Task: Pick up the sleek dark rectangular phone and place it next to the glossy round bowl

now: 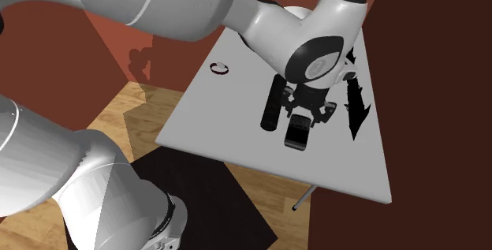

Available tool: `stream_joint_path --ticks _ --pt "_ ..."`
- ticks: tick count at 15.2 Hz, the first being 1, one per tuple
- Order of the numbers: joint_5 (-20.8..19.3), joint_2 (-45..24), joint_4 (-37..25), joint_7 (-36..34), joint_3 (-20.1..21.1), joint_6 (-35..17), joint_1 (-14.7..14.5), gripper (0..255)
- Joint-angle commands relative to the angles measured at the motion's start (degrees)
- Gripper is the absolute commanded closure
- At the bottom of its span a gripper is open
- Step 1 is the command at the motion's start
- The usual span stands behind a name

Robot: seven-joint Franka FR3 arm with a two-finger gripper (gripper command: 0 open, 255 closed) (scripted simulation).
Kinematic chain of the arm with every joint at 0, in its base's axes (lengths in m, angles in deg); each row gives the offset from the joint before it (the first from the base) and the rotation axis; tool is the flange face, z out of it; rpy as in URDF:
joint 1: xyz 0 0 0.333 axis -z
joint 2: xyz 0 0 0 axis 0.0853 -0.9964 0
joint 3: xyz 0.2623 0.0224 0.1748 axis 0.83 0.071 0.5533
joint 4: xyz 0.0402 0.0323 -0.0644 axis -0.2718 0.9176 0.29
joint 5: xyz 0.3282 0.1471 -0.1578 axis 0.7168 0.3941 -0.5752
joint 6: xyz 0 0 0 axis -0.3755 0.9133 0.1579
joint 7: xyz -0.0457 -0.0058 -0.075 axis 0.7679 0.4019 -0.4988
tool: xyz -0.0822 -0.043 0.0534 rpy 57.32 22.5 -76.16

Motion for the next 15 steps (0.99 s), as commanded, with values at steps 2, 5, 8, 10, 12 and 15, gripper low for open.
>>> stream_joint_path --ticks 2,5,8,10,12,15 --pt "-0.24 1.2 -1.11 -0.26 0.17 2.32 -0.03 255" --pt "-0.46 2.4 -2.35 -0.43 0.3 4.75 -0.02 255" --pt "-0.62 3.49 -3.71 -0.56 0.43 7.16 -0.02 255" --pt "-0.71 4.14 -4.67 -0.63 0.53 8.77 -0.02 255" --pt "-0.79 4.73 -5.68 -0.69 0.62 10.36 -0.03 255" --pt "-0.87 5.53 -7.27 -0.76 0.76 12.74 -0.05 255"
